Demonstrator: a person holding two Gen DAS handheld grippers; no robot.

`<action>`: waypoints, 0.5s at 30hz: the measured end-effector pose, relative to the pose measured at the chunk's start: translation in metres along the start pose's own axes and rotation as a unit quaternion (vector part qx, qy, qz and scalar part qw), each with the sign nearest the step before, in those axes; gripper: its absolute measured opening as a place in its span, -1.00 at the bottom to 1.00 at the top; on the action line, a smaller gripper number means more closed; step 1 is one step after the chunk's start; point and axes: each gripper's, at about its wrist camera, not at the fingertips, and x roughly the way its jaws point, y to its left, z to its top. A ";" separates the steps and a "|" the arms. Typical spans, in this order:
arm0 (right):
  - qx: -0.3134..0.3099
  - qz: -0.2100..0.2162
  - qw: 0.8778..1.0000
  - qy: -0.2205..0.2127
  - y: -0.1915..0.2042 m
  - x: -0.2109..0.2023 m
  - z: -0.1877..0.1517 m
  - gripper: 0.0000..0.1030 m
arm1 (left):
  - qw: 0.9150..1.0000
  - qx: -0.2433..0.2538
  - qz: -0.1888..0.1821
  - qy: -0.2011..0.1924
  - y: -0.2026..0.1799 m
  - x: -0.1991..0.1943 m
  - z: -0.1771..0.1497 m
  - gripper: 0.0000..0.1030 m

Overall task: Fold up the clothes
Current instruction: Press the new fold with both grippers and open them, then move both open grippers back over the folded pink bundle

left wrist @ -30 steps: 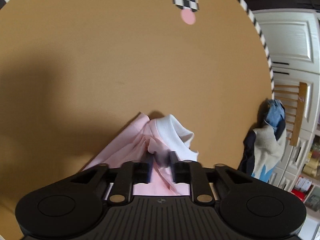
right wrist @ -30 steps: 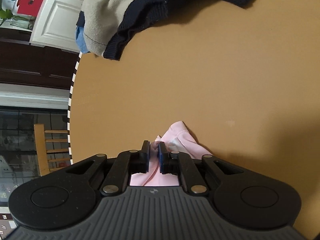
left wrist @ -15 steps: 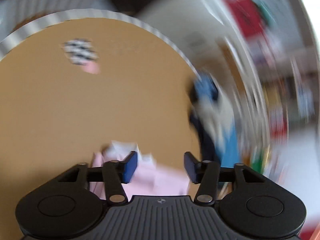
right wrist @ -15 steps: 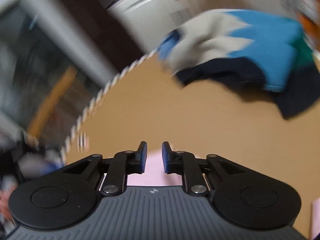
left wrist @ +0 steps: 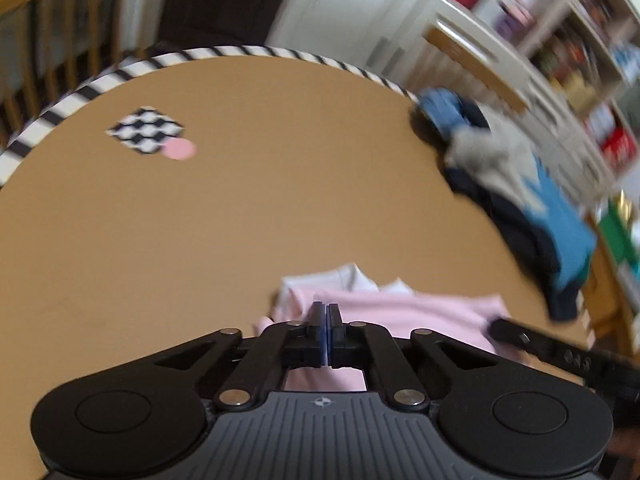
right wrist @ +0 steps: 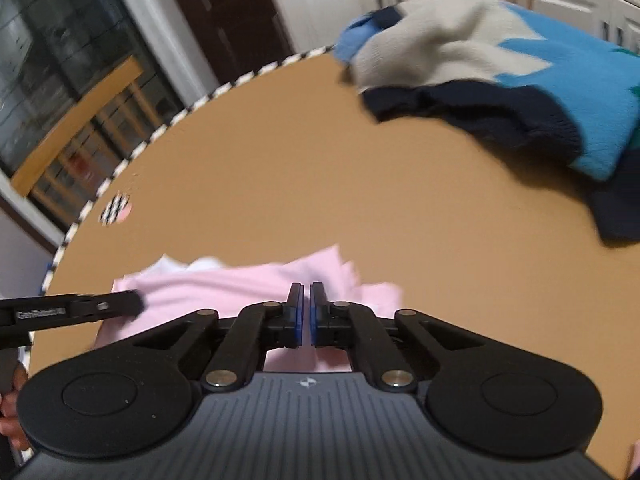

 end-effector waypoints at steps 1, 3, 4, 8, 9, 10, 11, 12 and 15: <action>0.001 -0.003 1.000 -0.010 -0.002 -0.011 0.001 -0.80 | 1.000 -0.020 0.000 -0.006 0.007 -0.007 0.006 -0.55; 0.006 -0.004 1.000 -0.026 -0.004 -0.035 0.000 -0.78 | 0.999 -0.045 0.000 -0.019 0.013 -0.027 0.009 -0.39; 0.010 0.007 0.999 -0.029 -0.002 -0.046 -0.004 -0.77 | 0.998 -0.053 -0.011 -0.015 0.015 -0.037 0.005 -0.39; -0.014 0.028 1.000 -0.006 0.019 -0.054 -0.038 -0.75 | 0.999 0.012 -0.034 0.018 -0.004 -0.051 -0.031 -0.39; -0.023 0.024 0.999 0.000 0.023 -0.051 -0.045 -0.75 | 0.998 0.041 -0.032 0.025 -0.012 -0.049 -0.042 -0.39; -0.024 0.017 1.000 0.008 0.025 -0.047 -0.050 -0.75 | 0.997 0.057 -0.027 0.034 -0.017 -0.043 -0.051 -0.39; -0.022 0.008 1.000 0.017 0.025 -0.042 -0.055 -0.75 | 0.997 0.064 -0.020 0.042 -0.019 -0.037 -0.057 -0.39; -0.018 -0.002 1.000 0.025 0.024 -0.038 -0.058 -0.77 | 0.996 0.068 -0.009 0.048 -0.019 -0.033 -0.060 -0.36; -0.002 -0.007 1.000 0.026 0.014 -0.034 -0.062 -0.70 | 0.994 0.093 0.025 0.050 -0.020 -0.031 -0.062 -0.38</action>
